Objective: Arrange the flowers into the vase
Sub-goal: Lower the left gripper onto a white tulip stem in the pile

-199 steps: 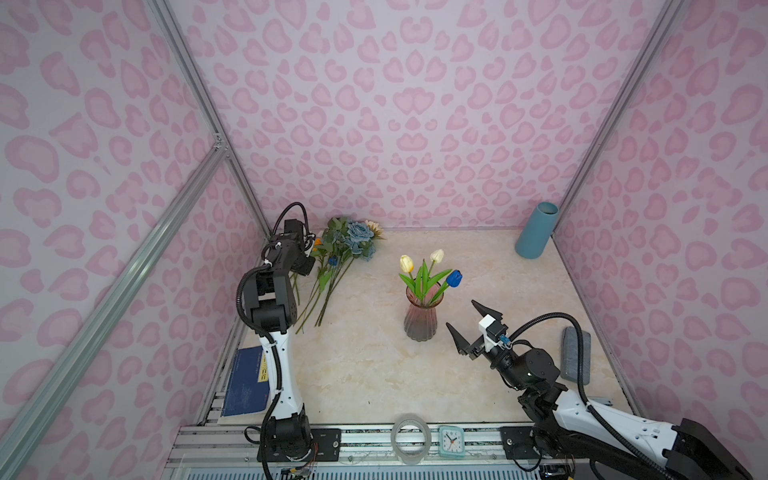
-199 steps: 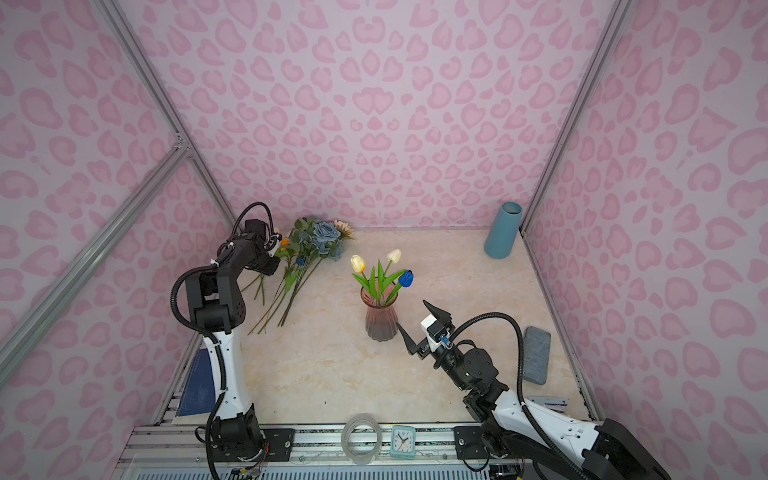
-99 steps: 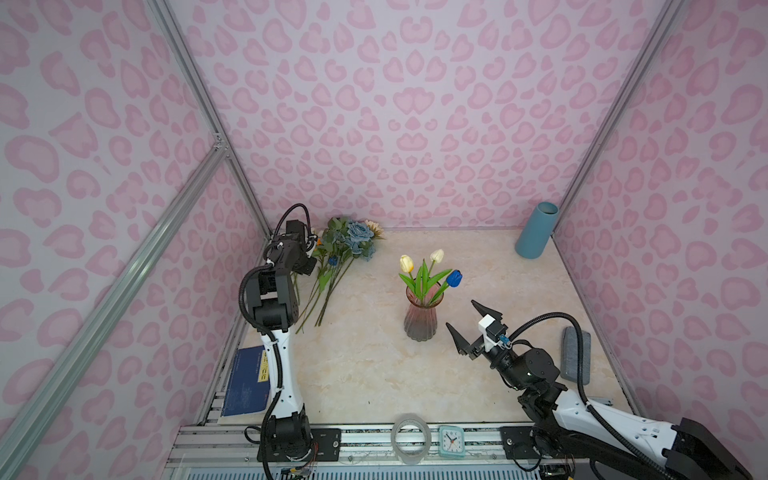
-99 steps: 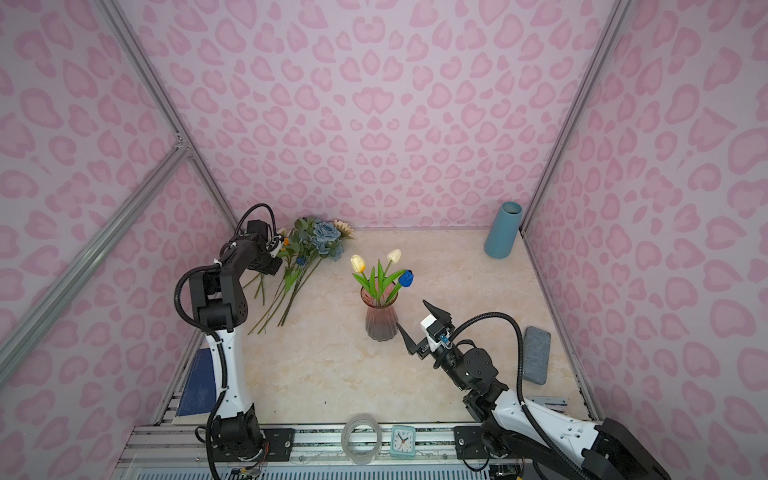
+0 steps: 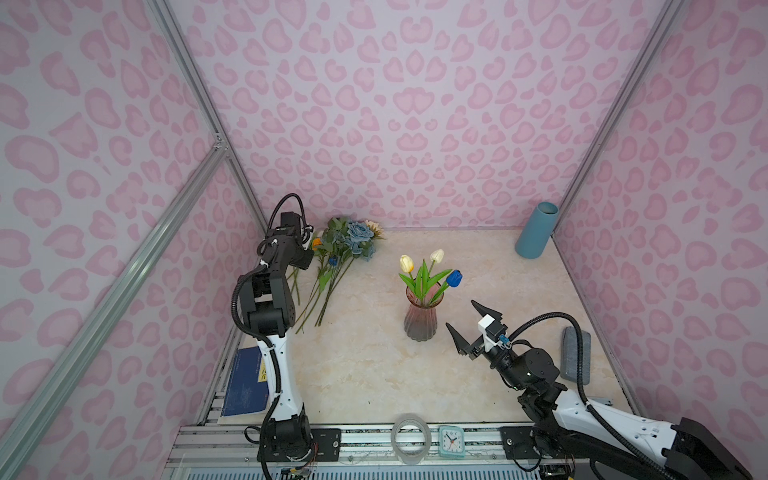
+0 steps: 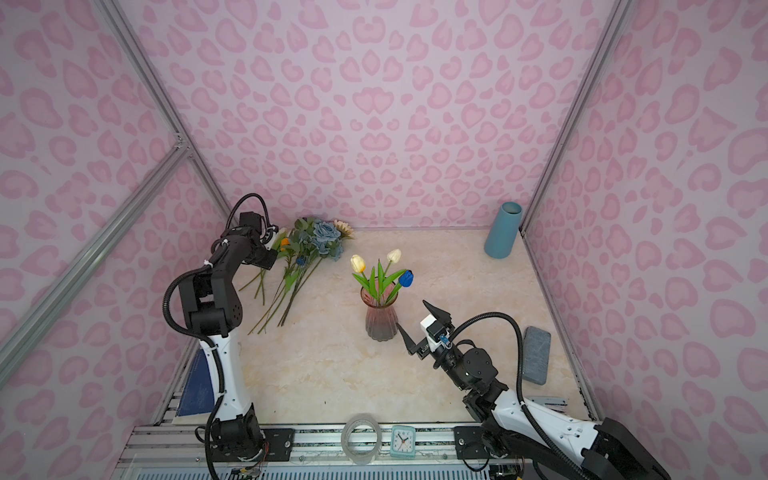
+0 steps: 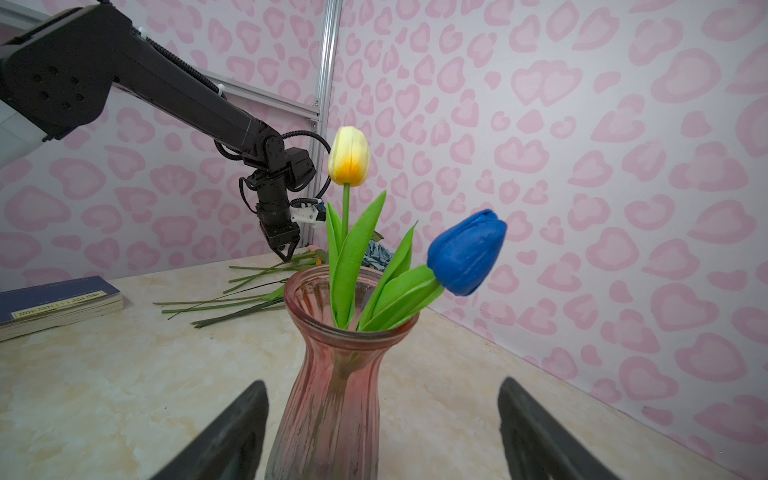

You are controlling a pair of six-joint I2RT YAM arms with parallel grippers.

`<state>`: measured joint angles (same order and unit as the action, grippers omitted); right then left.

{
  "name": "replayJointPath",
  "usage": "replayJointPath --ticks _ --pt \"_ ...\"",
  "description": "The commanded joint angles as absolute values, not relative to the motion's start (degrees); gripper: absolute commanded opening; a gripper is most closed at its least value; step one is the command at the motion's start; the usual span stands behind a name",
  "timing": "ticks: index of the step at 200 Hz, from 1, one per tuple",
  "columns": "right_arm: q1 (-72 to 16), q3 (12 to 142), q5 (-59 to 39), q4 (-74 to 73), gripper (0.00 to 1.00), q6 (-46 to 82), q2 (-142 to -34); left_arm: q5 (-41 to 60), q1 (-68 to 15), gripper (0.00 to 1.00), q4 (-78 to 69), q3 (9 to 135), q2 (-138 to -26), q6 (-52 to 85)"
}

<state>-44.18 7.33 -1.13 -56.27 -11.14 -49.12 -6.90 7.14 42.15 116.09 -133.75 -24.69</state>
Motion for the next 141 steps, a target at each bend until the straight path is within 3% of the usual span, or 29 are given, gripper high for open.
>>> replayJointPath --ticks 1,83,141 --pt "-44.2 7.0 -0.9 -58.0 0.86 -11.1 -48.9 -5.8 7.3 0.57 43.6 118.2 -136.4 -27.9" --pt "-44.2 6.9 -1.4 -58.5 0.86 -11.1 -49.2 -5.2 8.0 0.52 48.1 126.4 -145.6 -29.6" --pt "-44.2 6.8 -1.6 -58.7 0.86 -11.1 -49.1 1.6 8.0 0.3 53.3 126.6 -145.5 -30.1"
